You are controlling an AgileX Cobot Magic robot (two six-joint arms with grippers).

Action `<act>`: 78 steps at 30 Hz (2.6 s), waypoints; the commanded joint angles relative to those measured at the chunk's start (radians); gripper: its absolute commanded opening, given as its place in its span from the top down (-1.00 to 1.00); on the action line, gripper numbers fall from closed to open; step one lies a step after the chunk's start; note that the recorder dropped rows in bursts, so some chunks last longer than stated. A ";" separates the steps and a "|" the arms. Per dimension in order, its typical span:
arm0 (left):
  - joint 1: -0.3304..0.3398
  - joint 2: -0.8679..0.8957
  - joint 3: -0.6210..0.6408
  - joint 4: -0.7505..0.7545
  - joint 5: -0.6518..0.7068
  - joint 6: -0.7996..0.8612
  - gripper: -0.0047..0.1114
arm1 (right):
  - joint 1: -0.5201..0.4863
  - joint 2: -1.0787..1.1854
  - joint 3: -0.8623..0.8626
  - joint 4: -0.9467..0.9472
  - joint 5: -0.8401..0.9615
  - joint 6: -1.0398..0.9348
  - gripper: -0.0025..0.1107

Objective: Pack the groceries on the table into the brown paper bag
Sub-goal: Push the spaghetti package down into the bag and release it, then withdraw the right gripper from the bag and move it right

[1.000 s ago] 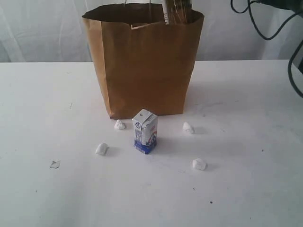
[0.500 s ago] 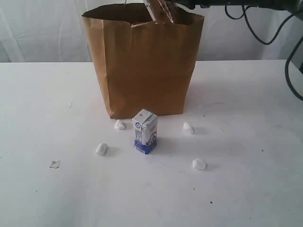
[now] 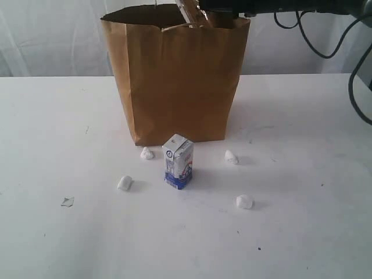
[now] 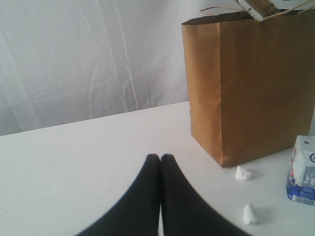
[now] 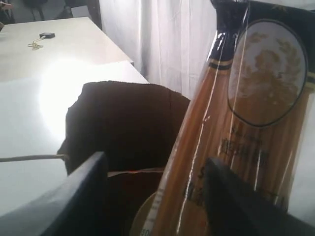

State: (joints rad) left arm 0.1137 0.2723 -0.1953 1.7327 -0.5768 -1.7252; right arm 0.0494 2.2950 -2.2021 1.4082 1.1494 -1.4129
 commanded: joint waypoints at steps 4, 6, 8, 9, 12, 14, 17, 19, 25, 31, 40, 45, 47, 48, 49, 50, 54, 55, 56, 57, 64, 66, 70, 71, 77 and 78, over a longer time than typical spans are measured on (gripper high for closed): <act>0.003 -0.005 0.006 0.012 -0.005 -0.003 0.92 | -0.010 -0.001 -0.009 0.015 -0.031 0.005 0.00; 0.003 -0.005 0.006 0.012 -0.005 -0.003 0.92 | -0.019 -0.002 -0.009 0.015 -0.026 0.005 0.00; 0.003 -0.005 0.006 0.012 -0.005 -0.003 0.92 | -0.029 -0.006 -0.009 0.024 -0.019 0.006 0.00; 0.003 -0.005 0.006 0.012 -0.005 -0.003 0.92 | -0.034 -0.008 -0.009 0.029 -0.019 0.012 0.00; 0.003 -0.005 0.006 0.012 -0.005 -0.003 0.92 | -0.058 -0.028 -0.011 0.034 -0.023 0.045 0.00; 0.003 -0.005 0.006 0.012 -0.005 -0.003 0.92 | -0.079 -0.049 -0.011 0.031 -0.021 0.075 0.00; 0.003 -0.005 0.006 0.012 -0.005 -0.003 0.92 | -0.119 -0.088 -0.011 0.029 -0.021 0.141 0.00; 0.003 -0.005 0.006 0.012 -0.005 -0.003 0.92 | -0.153 -0.116 -0.011 0.021 -0.019 0.192 0.01; 0.003 -0.005 0.006 0.012 -0.005 -0.003 0.92 | -0.281 -0.202 -0.011 -0.199 -0.015 0.445 0.54; 0.003 -0.005 0.006 0.012 -0.005 -0.003 0.92 | -0.359 -0.257 -0.011 -0.556 0.070 0.687 0.96; 0.003 -0.005 0.006 0.012 -0.005 -0.003 0.92 | -0.359 -0.399 0.029 -0.779 0.072 0.845 0.96; 0.003 -0.005 0.006 0.012 -0.005 -0.003 0.92 | -0.359 -0.549 0.119 -0.896 -0.032 0.923 0.96; 0.003 -0.005 0.006 0.012 -0.005 -0.003 0.92 | -0.359 -0.635 0.185 -0.933 -0.124 0.928 0.96; 0.003 -0.005 0.006 0.012 -0.005 -0.003 0.92 | -0.359 -0.684 0.225 -0.934 -0.179 0.928 0.96; 0.003 -0.005 0.006 0.012 -0.005 -0.003 0.92 | -0.359 -0.724 0.262 -0.934 -0.225 0.928 0.96; 0.003 -0.005 0.006 0.012 -0.005 -0.003 0.92 | -0.359 -0.787 0.320 -0.934 -0.299 0.928 0.96; 0.003 -0.005 0.006 0.012 -0.005 -0.003 0.92 | -0.359 -0.972 0.510 -0.932 -0.497 0.920 0.96; 0.003 -0.005 0.006 0.012 -0.005 -0.003 0.92 | -0.359 -1.020 0.565 -0.932 -0.539 0.916 0.96; 0.003 -0.005 0.006 0.012 -0.005 -0.003 0.92 | -0.359 -1.067 0.623 -0.932 -0.578 0.906 0.96; 0.003 -0.005 0.006 0.012 -0.005 -0.003 0.92 | -0.359 -1.115 0.684 -0.932 -0.608 0.888 0.96; -0.007 -0.005 0.006 -0.034 -0.086 -0.006 0.92 | -0.334 -1.430 1.103 -0.918 -0.800 0.794 0.96; -0.054 -0.015 0.007 -0.038 -0.083 -0.036 0.92 | -0.304 -1.515 1.206 -0.878 -0.838 0.779 0.96; -0.197 -0.043 0.007 0.012 0.012 -0.202 0.92 | -0.227 -1.674 1.379 -0.823 -0.836 0.777 0.96; -0.220 -0.045 0.009 0.012 0.071 -0.233 0.92 | -0.207 -1.706 1.411 -0.804 -0.833 0.777 0.96; -0.255 -0.024 0.033 -0.038 0.706 -0.395 0.92 | -0.109 -1.816 1.497 -0.665 -0.711 0.698 0.96; -0.255 -0.015 0.046 -0.086 0.831 -0.395 0.92 | -0.094 -1.816 1.506 -0.624 -0.683 0.656 0.96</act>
State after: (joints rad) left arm -0.1346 0.2418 -0.1709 1.7184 -0.0439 -2.0865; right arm -0.0841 0.4981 -0.7184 0.6968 0.4050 -0.6659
